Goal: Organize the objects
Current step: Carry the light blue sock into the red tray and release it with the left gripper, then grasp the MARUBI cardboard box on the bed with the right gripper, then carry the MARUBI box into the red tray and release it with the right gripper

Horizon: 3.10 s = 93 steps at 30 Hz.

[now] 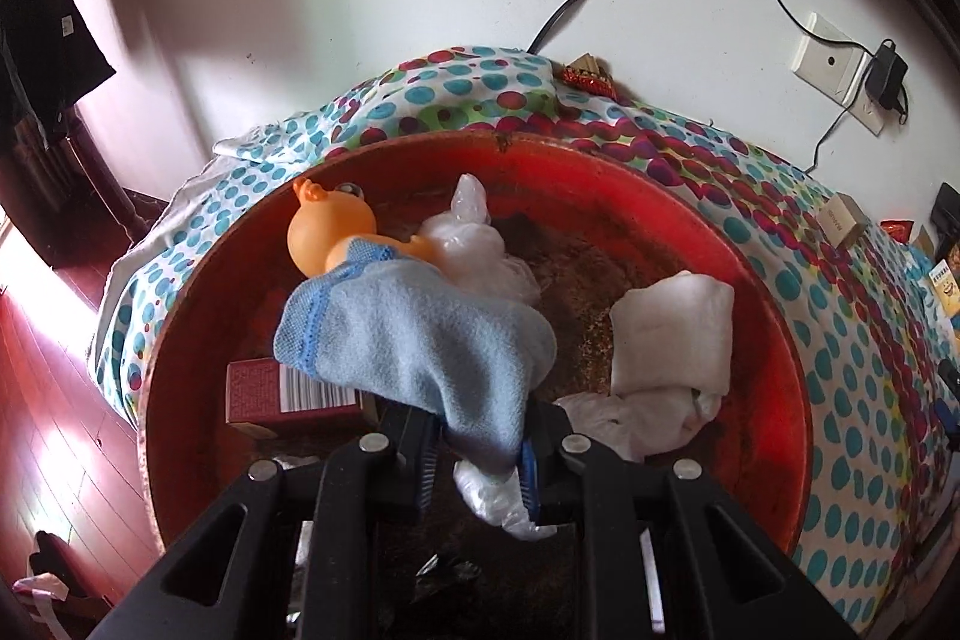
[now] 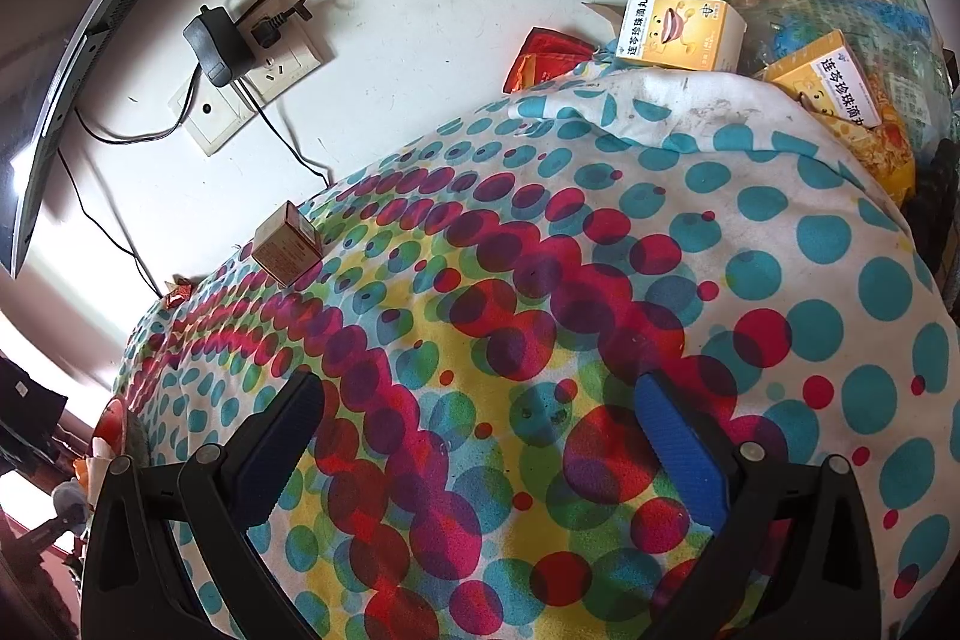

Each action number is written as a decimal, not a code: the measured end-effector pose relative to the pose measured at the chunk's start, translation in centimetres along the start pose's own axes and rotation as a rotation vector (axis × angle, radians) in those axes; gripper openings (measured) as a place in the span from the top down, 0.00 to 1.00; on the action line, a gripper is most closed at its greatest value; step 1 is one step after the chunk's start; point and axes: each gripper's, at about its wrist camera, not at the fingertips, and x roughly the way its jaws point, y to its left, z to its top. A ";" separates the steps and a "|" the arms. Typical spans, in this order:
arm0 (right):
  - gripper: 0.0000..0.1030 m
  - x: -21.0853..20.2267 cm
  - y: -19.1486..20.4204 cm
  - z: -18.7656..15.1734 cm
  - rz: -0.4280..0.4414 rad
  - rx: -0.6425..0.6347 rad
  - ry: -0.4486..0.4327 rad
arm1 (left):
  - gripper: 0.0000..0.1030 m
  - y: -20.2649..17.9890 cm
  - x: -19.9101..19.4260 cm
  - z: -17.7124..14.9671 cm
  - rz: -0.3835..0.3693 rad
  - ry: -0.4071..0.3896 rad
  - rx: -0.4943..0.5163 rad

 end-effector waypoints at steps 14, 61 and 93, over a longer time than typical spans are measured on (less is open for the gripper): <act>0.00 0.0 -0.1 0.0 0.003 0.002 -0.001 | 0.77 -0.5 3.4 0.1 0.065 0.073 -0.010; 0.00 11.2 16.7 5.0 -0.173 -0.373 0.066 | 0.44 -4.5 -10.7 -15.7 -0.236 -0.331 0.134; 0.57 4.2 25.3 1.3 -0.188 -0.592 -0.029 | 0.44 -5.3 -11.9 -17.3 -0.219 -0.326 0.139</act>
